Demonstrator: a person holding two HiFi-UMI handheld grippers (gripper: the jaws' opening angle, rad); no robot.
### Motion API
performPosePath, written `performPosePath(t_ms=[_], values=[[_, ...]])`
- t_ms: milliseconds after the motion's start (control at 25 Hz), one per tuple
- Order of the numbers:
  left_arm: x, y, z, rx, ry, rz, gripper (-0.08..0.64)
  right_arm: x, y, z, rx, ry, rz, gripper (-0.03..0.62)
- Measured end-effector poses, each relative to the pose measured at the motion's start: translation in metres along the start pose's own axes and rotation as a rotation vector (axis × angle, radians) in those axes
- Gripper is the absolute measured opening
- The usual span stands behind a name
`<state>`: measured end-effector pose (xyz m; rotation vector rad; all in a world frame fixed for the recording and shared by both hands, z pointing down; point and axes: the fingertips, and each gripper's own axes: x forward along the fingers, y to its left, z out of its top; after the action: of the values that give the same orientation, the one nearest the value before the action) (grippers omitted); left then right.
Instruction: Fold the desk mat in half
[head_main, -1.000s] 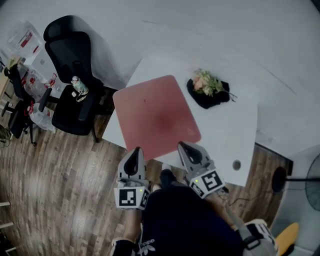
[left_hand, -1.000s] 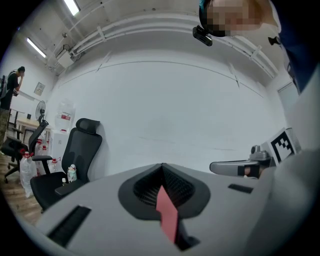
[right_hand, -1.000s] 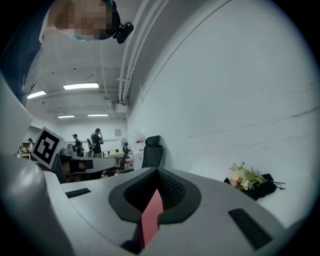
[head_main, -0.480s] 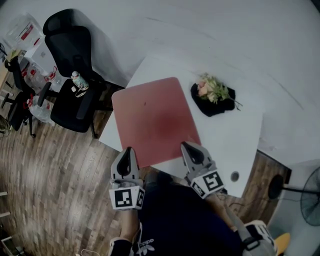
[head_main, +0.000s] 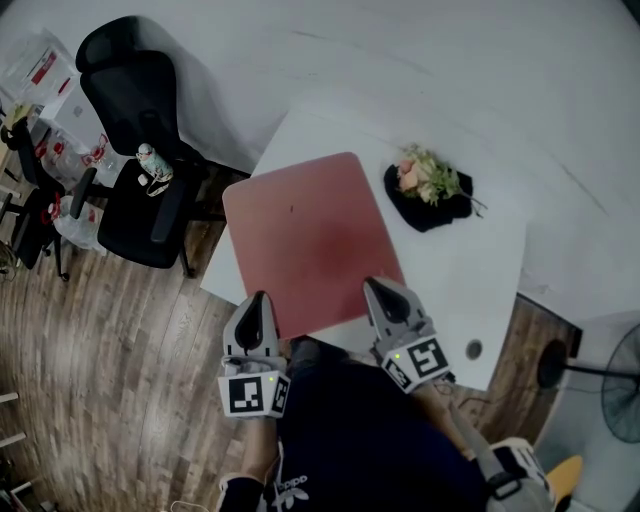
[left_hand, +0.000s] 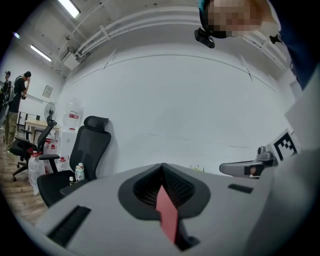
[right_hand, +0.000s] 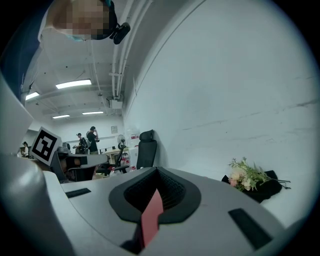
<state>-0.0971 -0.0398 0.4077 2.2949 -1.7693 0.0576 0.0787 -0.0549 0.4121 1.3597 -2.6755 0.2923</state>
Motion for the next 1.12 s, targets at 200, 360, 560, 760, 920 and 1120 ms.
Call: performPosePath(t_ms=[200,360,560,760,920,1120], values=[[0.005,0.017,0.003,-0.003,0.032,-0.027,0.004,0.017,0.002,0.01,-0.017,-0.023,-0.024,0.003],[0.005,0.035,0.006,0.007,0.044,-0.019,0.003,0.026,0.005,0.014,-0.011,-0.025,-0.035,0.003],[0.004,0.047,0.002,0.002,0.057,-0.003,0.003,0.033,0.004,0.017,-0.019,-0.03,-0.041,0.003],[0.001,0.049,-0.005,-0.009,0.077,0.009,0.005,0.035,0.008,0.017,0.008,-0.022,-0.024,0.003],[-0.002,0.049,-0.016,-0.032,0.104,0.017,0.005,0.032,0.004,0.014,-0.027,-0.028,-0.012,0.003],[-0.008,0.058,-0.043,-0.121,0.158,0.024,0.008,0.027,0.008,0.01,-0.007,-0.018,0.012,0.003]])
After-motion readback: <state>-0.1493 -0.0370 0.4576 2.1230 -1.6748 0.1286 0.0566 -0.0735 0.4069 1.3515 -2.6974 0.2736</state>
